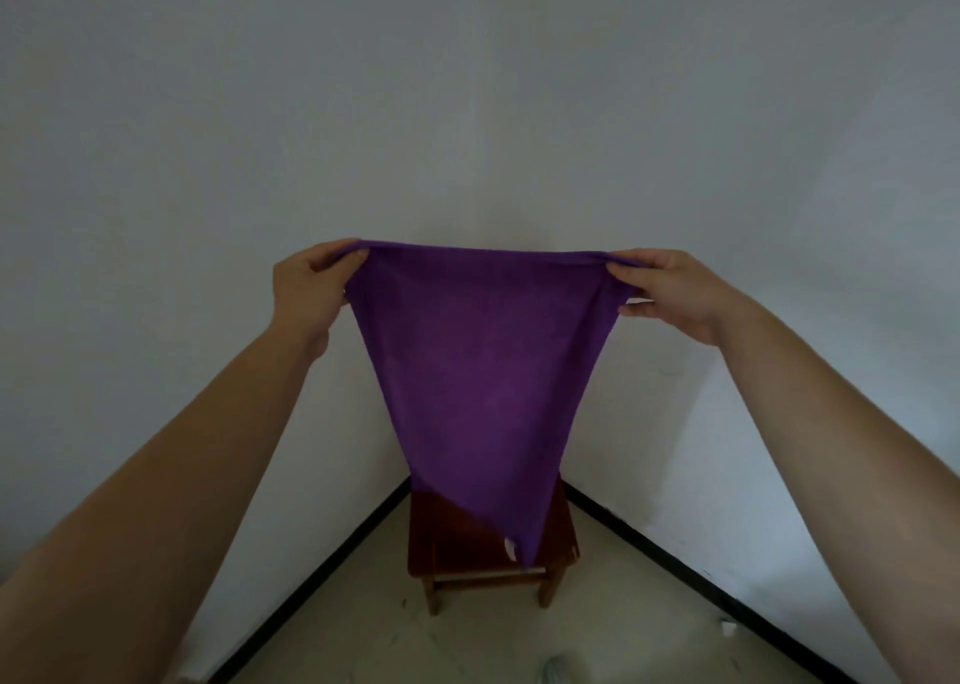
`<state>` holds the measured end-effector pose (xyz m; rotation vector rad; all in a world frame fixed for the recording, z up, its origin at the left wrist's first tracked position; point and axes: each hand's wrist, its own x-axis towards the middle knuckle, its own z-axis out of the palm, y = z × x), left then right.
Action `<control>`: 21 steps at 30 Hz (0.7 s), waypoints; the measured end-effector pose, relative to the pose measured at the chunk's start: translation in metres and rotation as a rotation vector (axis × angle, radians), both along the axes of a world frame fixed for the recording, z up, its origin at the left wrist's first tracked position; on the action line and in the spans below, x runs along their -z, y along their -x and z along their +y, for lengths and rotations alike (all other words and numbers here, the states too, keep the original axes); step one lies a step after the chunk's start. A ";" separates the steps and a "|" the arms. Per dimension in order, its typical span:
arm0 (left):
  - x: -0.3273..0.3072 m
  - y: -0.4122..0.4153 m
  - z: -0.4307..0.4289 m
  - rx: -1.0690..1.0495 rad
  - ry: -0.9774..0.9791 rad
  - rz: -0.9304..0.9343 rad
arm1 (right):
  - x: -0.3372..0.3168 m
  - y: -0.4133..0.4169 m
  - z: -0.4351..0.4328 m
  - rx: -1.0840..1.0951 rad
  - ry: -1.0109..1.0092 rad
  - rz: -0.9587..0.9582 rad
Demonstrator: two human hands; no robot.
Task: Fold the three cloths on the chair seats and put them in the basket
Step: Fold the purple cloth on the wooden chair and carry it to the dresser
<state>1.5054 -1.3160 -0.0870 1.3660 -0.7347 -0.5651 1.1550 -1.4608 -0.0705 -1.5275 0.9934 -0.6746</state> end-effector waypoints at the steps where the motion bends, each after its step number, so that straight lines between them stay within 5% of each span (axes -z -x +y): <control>1: 0.001 0.001 -0.005 0.008 -0.017 0.011 | 0.002 -0.001 -0.006 0.019 -0.014 -0.032; 11: 0.016 -0.002 -0.083 -0.047 -0.242 -0.102 | 0.027 -0.013 -0.074 0.214 -0.025 -0.140; 21: 0.009 0.005 -0.116 -0.094 -0.046 -0.130 | 0.022 -0.013 -0.096 0.317 0.011 -0.255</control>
